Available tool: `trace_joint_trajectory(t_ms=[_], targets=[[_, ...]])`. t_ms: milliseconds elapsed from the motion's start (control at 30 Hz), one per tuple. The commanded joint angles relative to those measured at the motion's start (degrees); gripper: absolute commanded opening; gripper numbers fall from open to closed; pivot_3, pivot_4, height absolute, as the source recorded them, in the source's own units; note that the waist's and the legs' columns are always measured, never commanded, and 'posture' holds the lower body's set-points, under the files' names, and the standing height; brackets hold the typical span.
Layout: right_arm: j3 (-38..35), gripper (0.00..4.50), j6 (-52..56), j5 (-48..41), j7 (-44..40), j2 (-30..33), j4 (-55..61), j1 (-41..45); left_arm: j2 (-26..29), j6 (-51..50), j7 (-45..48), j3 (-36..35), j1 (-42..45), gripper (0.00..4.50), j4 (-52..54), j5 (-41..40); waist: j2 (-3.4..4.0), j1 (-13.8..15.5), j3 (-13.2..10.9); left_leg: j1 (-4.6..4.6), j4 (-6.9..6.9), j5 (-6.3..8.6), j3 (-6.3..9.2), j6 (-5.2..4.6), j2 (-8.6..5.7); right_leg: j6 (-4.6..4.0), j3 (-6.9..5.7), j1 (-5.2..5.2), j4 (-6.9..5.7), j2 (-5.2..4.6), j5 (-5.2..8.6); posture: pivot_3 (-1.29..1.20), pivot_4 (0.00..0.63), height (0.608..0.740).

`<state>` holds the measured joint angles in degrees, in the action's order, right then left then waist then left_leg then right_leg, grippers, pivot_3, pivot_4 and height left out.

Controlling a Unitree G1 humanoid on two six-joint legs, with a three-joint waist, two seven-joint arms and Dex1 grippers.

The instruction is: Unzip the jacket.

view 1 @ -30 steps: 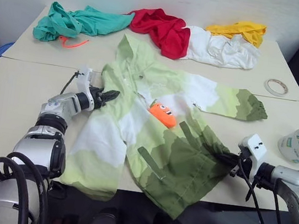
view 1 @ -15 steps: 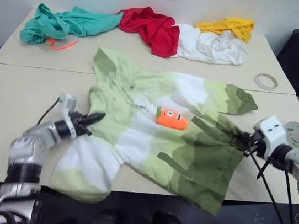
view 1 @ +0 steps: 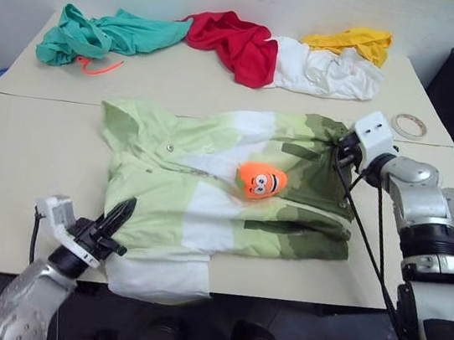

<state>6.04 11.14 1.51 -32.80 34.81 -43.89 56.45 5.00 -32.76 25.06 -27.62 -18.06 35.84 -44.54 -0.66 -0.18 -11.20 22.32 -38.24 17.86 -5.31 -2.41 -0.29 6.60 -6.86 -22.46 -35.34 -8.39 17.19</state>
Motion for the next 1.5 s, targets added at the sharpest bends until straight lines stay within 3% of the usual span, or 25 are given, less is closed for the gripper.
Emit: trace_joint_trajectory(t_ms=[33,200,233,333,567,700,767,900,1033,1200,1300,1400,1500], targets=[[-1.9,0.00,-2.9,1.3,1.1,1.8,-3.2,2.1,-1.6,6.9,-0.1,-0.5,-6.5,0.02,4.7,1.5,0.00,0.1,0.0,0.01,0.01,0.00,0.00,0.00,0.00,0.00,0.00,0.00,0.02,-0.01,0.00,0.00,0.150,0.740],[-3.5,0.00,-4.3,-2.4,-5.6,1.7,-1.7,-1.4,-0.5,10.5,4.4,2.4,-14.0,0.02,3.9,1.5,0.00,0.0,0.0,0.02,0.00,0.05,-0.01,-0.08,0.02,-0.02,-0.01,0.02,0.27,-0.01,-0.01,0.00,0.150,0.740],[-3.8,0.24,-4.8,-3.0,-7.5,2.5,-0.5,-2.4,0.9,10.7,5.2,2.5,-14.8,0.00,3.0,2.0,0.01,0.1,0.0,0.03,0.00,0.06,-0.01,-0.09,0.03,-0.02,-0.02,0.01,0.30,0.00,-0.01,0.00,0.150,0.740],[-4.6,0.99,-6.9,-3.9,-12.0,5.3,2.4,-5.2,4.7,9.6,5.7,-0.2,-15.0,0.70,-0.2,-0.5,0.11,0.2,-0.1,0.05,-0.01,0.08,-0.02,-0.14,0.02,-0.03,-0.03,0.00,0.31,-0.01,0.00,0.00,0.150,0.740],[-11.9,3.34,-15.4,-11.3,-22.7,11.9,10.3,-14.4,19.1,14.2,15.7,-9.6,-15.6,2.85,-12.7,2.6,0.12,-0.1,-0.1,0.02,-0.02,0.17,-0.05,-0.20,0.03,-0.03,-0.33,0.02,0.37,-0.01,0.00,0.00,0.150,0.740],[-15.2,4.50,-4.0,-22.7,-34.7,14.9,23.7,-21.2,26.4,18.3,20.7,-16.4,-11.7,4.06,-21.5,2.2,0.16,-0.2,-0.1,-0.02,-0.02,0.20,-0.06,-0.16,0.12,-0.04,-0.52,0.02,0.34,-0.01,0.00,0.00,0.150,0.740],[-14.3,4.50,1.3,-27.2,-38.3,15.6,34.3,-25.3,32.1,15.6,23.2,-17.2,-7.2,4.47,-20.5,-1.3,0.21,0.1,-0.1,-0.01,-0.04,0.21,-0.02,-0.18,0.11,-0.05,-0.51,0.01,0.31,-0.08,0.01,0.00,0.150,0.740],[-9.7,4.50,5.2,-27.8,-39.8,14.9,46.3,-28.6,41.5,9.7,27.4,-11.2,3.7,4.47,-17.6,-5.7,0.19,0.6,-0.1,-0.01,-0.07,0.26,0.17,-0.12,0.11,-0.15,-0.19,0.07,0.33,-0.19,-0.05,0.00,0.150,0.740],[-2.7,4.50,2.3,-23.0,-38.7,9.3,45.3,-26.2,48.9,8.7,37.5,10.5,23.7,4.47,-21.1,2.8,0.19,0.4,-0.1,-0.08,-0.03,0.30,0.12,-0.03,0.02,-0.20,-0.14,0.09,0.31,-0.12,-0.11,0.00,0.150,0.740],[4.6,4.50,2.4,-16.9,-37.1,4.1,39.9,-21.6,44.4,15.9,47.5,28.8,42.3,4.47,-36.0,15.5,0.29,-0.4,-0.1,-0.03,0.06,0.20,-0.31,-0.08,0.01,-0.17,-0.53,-0.19,-0.08,0.39,-0.13,0.00,0.150,0.740],[7.7,4.50,2.7,-13.8,-36.6,1.5,36.4,-19.5,40.5,22.3,50.2,33.9,48.3,4.47,-45.4,21.7,0.28,-0.7,-0.1,-0.02,0.02,0.20,-0.44,-0.08,0.09,-0.16,-0.67,-0.22,-0.06,0.50,-0.12,0.00,0.150,0.740],[8.7,3.90,-0.3,-10.9,-34.1,-1.4,32.7,-17.4,38.0,27.0,51.5,34.9,50.8,4.50,-51.7,24.6,0.28,-0.9,-0.1,0.02,-0.04,0.20,-0.44,-0.08,0.16,-0.16,-0.66,-0.23,-0.06,0.53,-0.12,0.00,0.150,0.740],[7.3,2.85,1.7,-12.2,-33.6,-2.6,33.9,-17.4,37.6,29.0,52.0,34.3,51.2,4.50,-54.6,26.1,0.28,-1.1,-0.1,0.05,-0.08,0.20,-0.41,-0.08,0.16,-0.16,-0.66,-0.23,-0.07,0.50,-0.12,0.00,0.150,0.740]])
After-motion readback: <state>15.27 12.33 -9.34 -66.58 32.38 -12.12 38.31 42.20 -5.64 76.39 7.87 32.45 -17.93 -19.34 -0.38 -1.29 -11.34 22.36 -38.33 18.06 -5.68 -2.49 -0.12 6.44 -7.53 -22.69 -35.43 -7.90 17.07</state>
